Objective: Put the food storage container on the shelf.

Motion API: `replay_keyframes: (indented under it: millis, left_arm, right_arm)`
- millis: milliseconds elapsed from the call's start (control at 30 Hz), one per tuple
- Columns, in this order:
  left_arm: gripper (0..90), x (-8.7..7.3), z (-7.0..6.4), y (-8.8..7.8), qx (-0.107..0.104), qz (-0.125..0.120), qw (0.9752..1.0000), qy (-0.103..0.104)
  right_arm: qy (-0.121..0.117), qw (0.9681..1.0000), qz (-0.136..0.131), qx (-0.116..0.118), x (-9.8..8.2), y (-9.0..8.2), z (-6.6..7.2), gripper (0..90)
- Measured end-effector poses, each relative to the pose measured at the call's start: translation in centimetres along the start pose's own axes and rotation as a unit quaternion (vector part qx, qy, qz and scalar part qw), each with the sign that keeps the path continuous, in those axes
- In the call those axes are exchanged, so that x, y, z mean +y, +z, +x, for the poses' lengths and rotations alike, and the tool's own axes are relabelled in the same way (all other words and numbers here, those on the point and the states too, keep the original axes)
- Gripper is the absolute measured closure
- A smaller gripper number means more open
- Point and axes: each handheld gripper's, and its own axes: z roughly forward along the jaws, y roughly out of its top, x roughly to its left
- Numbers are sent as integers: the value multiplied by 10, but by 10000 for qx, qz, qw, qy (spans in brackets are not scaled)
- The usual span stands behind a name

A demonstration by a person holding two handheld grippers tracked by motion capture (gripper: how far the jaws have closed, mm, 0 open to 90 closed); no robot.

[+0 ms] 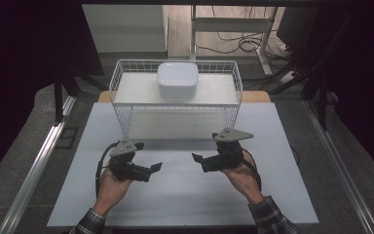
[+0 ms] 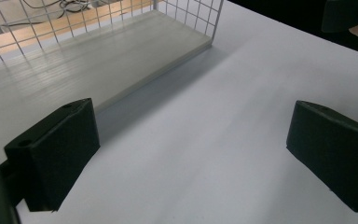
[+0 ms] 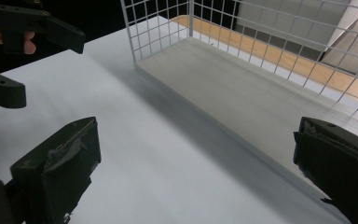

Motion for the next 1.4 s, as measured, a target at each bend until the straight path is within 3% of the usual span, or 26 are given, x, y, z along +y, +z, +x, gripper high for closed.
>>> replay_keyframes:
  millis: [300, 667, 1400]
  left_arm:
    - [22, -14, -4, 1, 22, 132, 9999, 2]
    - [22, -30, -11, -11, 97, 129, 9999, 14]
    - [22, -61, -11, -25, 290, 364, 9989, -105]
  right_arm:
    - [-85, 9999, 113, -60, -17, -1, 5, 0]
    - [-128, 9998, 162, -47, -28, -12, 13, 0]
    - [-41, 9990, 337, -288, -65, -32, 8, 0]
